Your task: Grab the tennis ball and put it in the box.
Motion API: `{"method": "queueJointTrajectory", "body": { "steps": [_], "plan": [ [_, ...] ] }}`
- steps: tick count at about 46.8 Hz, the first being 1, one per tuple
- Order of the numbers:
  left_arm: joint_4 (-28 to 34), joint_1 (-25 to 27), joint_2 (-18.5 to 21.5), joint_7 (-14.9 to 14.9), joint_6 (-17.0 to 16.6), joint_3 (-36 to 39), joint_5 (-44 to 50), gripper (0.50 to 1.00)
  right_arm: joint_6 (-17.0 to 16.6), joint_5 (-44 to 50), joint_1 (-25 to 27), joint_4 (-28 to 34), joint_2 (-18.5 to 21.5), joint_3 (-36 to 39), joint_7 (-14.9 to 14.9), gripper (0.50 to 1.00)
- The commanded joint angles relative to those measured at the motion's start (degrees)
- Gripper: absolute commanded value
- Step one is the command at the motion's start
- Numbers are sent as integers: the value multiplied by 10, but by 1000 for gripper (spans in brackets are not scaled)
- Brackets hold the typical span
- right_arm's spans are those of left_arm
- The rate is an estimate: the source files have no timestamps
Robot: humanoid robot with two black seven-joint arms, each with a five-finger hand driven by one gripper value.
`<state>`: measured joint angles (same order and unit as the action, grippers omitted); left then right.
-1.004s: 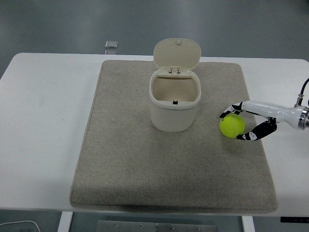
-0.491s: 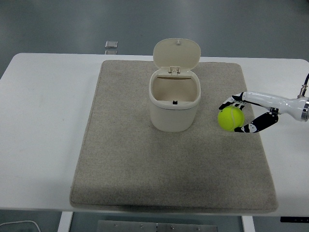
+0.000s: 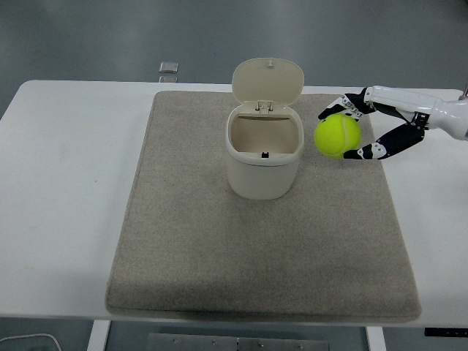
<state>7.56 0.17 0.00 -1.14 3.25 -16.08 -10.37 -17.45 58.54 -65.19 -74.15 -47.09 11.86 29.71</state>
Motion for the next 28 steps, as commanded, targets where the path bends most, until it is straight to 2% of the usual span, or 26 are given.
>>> {"method": "queueJointTrajectory", "body": {
  "steps": [1, 16, 28],
  "plan": [
    [0, 0, 0, 0, 0, 0, 0, 992, 0, -1, -12, -4, 16, 0, -1, 500],
    [0, 0, 0, 0, 0, 0, 0, 992, 9, -2, -36, -1, 89, -1, -20, 500],
    [0, 0, 0, 0, 0, 0, 0, 992, 24, -1, -37, 16, 97, -4, -27, 500]
  ]
}}
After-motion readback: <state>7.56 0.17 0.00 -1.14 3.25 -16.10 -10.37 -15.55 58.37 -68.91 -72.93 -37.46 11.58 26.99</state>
